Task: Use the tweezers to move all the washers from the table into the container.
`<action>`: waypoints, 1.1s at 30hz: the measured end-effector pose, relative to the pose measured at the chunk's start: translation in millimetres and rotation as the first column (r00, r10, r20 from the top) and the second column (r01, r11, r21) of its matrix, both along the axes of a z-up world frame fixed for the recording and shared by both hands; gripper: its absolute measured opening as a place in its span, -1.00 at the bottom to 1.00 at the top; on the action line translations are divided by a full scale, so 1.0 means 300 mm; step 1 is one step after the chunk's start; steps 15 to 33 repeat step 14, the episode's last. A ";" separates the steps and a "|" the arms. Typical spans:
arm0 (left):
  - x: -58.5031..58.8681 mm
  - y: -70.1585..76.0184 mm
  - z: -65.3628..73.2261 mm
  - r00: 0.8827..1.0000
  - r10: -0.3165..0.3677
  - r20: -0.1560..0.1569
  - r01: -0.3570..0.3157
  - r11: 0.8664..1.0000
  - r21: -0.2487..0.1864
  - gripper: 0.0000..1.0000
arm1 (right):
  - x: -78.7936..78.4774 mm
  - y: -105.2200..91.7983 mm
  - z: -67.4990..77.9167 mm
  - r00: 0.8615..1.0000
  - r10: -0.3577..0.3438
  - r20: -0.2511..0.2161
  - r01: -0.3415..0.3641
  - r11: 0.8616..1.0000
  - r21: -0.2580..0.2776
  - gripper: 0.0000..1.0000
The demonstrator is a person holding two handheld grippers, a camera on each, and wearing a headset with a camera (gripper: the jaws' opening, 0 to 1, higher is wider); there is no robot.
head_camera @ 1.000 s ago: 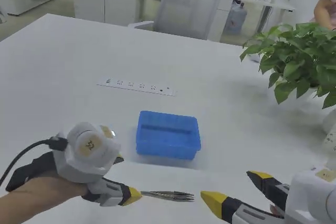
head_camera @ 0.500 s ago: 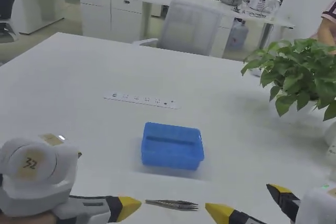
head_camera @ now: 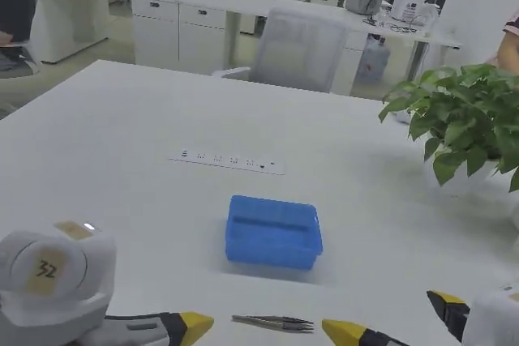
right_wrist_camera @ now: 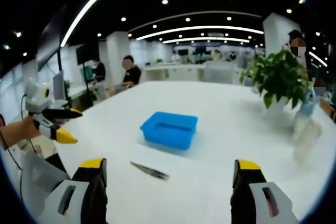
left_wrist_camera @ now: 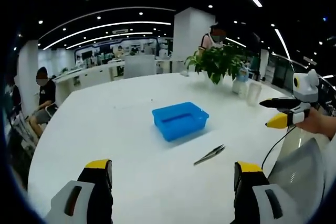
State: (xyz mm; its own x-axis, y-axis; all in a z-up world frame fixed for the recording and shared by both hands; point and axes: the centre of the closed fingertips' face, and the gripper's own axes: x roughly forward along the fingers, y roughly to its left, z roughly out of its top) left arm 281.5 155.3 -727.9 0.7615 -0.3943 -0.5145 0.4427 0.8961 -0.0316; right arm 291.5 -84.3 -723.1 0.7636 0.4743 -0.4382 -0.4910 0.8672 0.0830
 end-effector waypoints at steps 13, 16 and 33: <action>0.002 0.010 -0.005 1.000 -0.006 0.000 0.006 0.999 0.034 0.98 | -0.004 -0.001 0.002 1.000 -0.009 0.003 0.009 1.000 -0.014 0.98; 0.000 0.010 -0.004 1.000 -0.004 0.000 0.004 0.999 0.033 0.98 | -0.003 -0.001 0.003 1.000 -0.009 0.002 0.009 1.000 -0.012 0.98; 0.000 0.010 -0.004 1.000 -0.004 0.000 0.004 0.999 0.033 0.98 | -0.003 -0.001 0.003 1.000 -0.009 0.002 0.009 1.000 -0.012 0.98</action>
